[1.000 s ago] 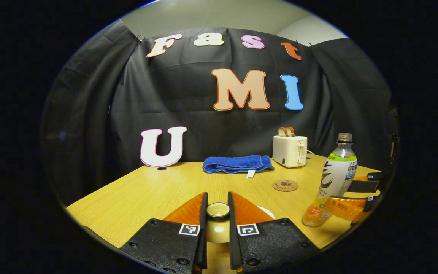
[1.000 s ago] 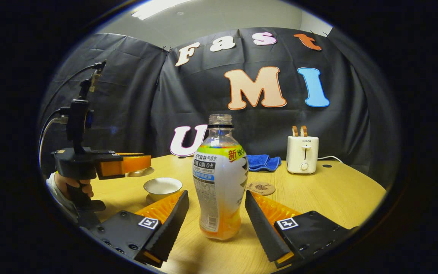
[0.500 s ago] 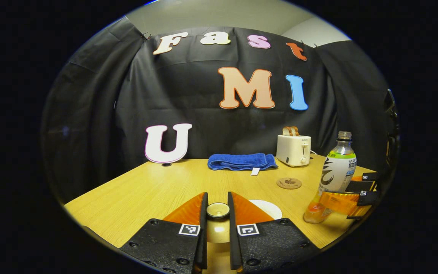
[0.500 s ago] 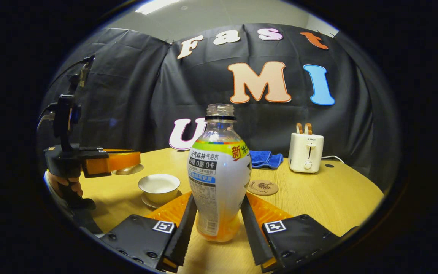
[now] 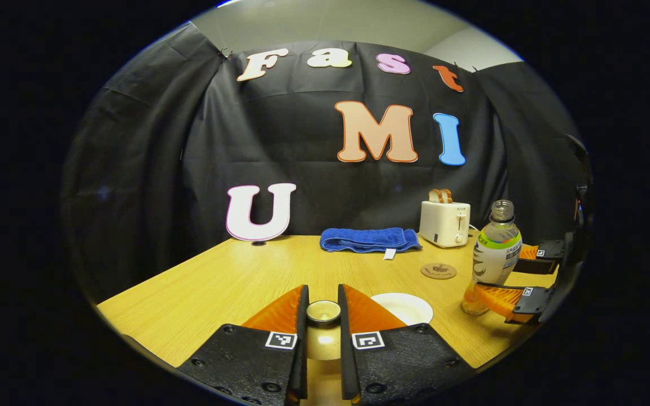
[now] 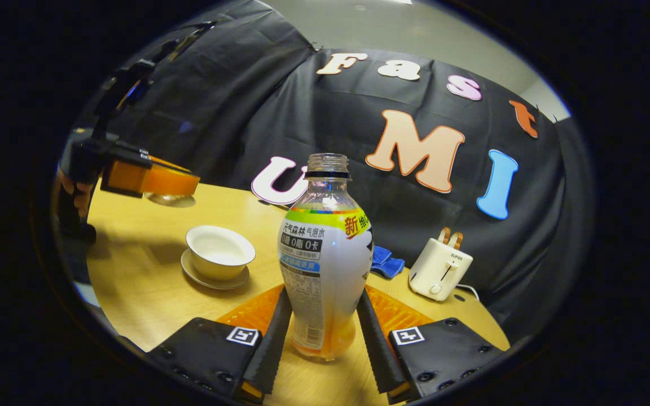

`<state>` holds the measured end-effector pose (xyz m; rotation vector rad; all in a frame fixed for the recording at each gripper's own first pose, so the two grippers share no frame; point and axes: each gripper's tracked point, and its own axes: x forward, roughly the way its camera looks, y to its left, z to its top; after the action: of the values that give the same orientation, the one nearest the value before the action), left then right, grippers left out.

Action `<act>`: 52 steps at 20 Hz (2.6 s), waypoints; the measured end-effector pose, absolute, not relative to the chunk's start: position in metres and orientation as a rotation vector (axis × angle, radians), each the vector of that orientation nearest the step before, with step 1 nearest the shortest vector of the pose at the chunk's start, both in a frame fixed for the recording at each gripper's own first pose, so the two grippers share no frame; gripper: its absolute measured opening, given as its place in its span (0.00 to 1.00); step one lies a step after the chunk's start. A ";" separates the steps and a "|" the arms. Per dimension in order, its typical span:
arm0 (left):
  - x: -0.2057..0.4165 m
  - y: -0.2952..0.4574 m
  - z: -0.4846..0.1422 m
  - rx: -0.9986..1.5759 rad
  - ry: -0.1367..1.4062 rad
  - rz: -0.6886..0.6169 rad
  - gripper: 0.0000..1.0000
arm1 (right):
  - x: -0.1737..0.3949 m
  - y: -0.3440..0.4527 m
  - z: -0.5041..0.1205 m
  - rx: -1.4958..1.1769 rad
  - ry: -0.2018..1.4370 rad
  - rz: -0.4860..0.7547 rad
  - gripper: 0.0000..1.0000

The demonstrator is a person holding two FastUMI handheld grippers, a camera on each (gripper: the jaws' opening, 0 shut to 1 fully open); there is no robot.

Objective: Open the teacup lid with one hand, grasp the water bottle and pour water into the teacup with the other hand; after pouring, place the water bottle on the coaster and then close the teacup lid.

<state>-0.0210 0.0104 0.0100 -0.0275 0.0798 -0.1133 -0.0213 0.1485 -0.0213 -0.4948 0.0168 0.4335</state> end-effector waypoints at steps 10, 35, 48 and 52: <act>-0.028 0.039 0.010 -0.040 0.065 -0.073 0.21 | 0.005 0.153 -0.021 -0.895 -0.083 0.386 0.71; -0.025 0.048 -0.001 -0.088 0.066 -0.098 0.20 | 0.023 0.165 -0.040 -1.623 -0.290 0.398 0.70; -0.027 0.045 0.000 -0.102 0.064 -0.104 0.20 | 0.033 0.174 -0.023 -1.840 -0.431 0.403 0.70; -0.027 0.044 -0.001 -0.106 0.064 -0.105 0.20 | 0.035 0.179 -0.016 -1.913 -0.469 0.404 0.70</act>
<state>-0.0272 0.0442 -0.0006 -0.1063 0.0640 -0.1052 0.0350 0.1785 -0.0161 -1.9127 -0.4690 0.4044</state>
